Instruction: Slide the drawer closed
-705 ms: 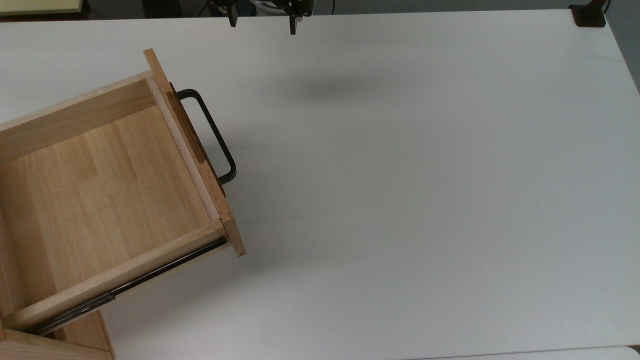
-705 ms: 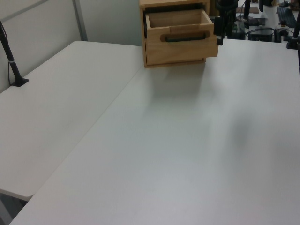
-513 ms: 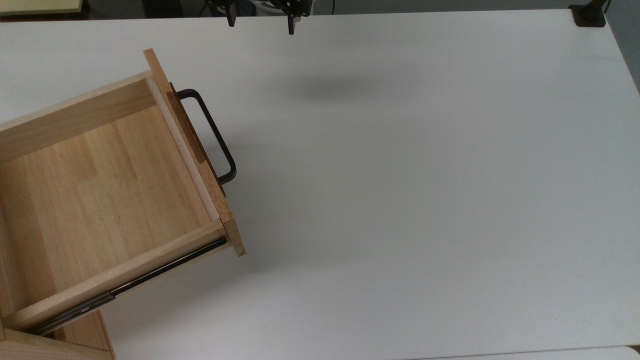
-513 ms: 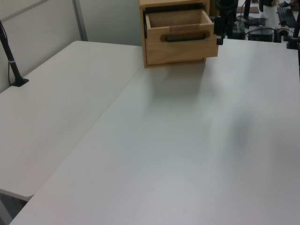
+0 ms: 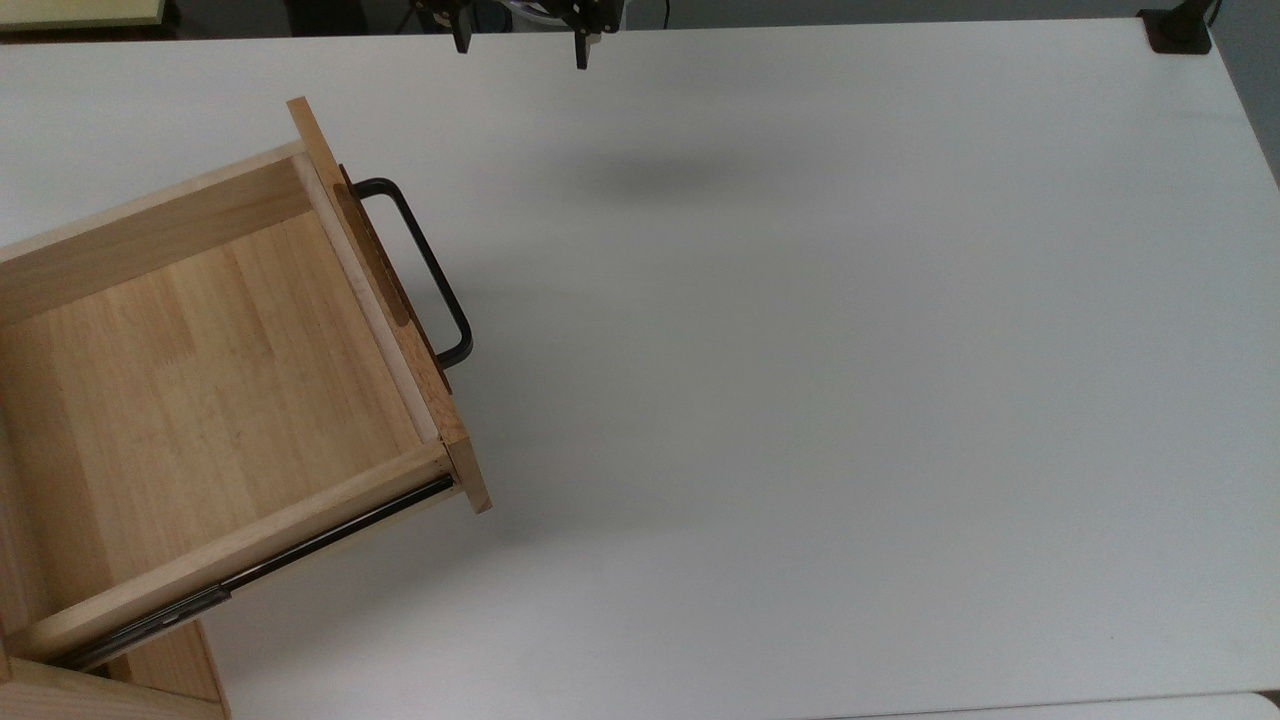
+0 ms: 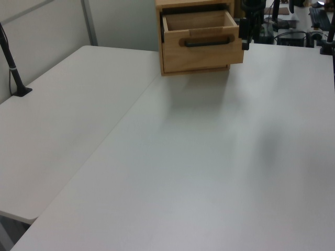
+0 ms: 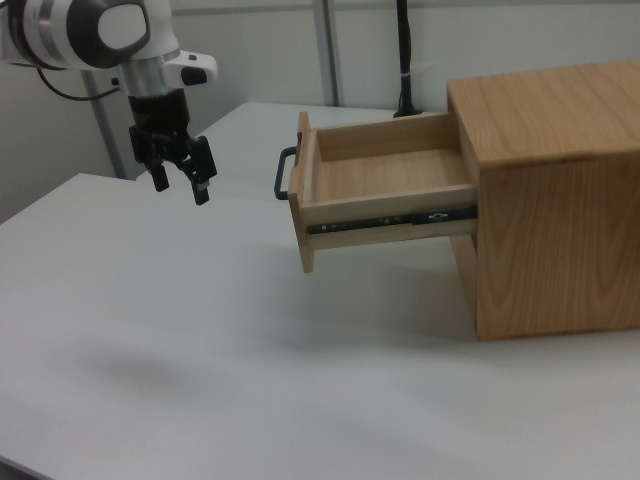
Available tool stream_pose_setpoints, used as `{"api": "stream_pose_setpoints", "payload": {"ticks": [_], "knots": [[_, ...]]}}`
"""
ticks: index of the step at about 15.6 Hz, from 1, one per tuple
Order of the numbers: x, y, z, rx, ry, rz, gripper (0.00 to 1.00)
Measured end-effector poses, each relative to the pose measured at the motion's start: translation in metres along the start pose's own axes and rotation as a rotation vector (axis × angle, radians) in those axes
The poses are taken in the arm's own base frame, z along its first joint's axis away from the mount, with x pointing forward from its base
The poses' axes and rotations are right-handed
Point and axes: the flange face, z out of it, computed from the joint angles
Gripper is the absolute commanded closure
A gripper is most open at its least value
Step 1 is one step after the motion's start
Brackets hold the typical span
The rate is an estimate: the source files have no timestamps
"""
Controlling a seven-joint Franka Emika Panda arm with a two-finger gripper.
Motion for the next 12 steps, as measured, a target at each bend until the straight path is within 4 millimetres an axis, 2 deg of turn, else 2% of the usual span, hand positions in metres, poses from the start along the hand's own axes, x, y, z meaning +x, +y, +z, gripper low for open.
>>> {"api": "stream_pose_setpoints", "payload": {"ticks": [3, 5, 8, 12], "knots": [[0.000, 0.002, 0.000, 0.000, 0.000, 0.015, 0.45], [0.001, 0.003, 0.000, 0.000, 0.001, 0.049, 0.55], [0.002, 0.003, 0.000, 0.002, 0.007, 0.221, 0.82], [0.018, 0.000, 0.010, 0.018, 0.054, 0.468, 0.91]]}}
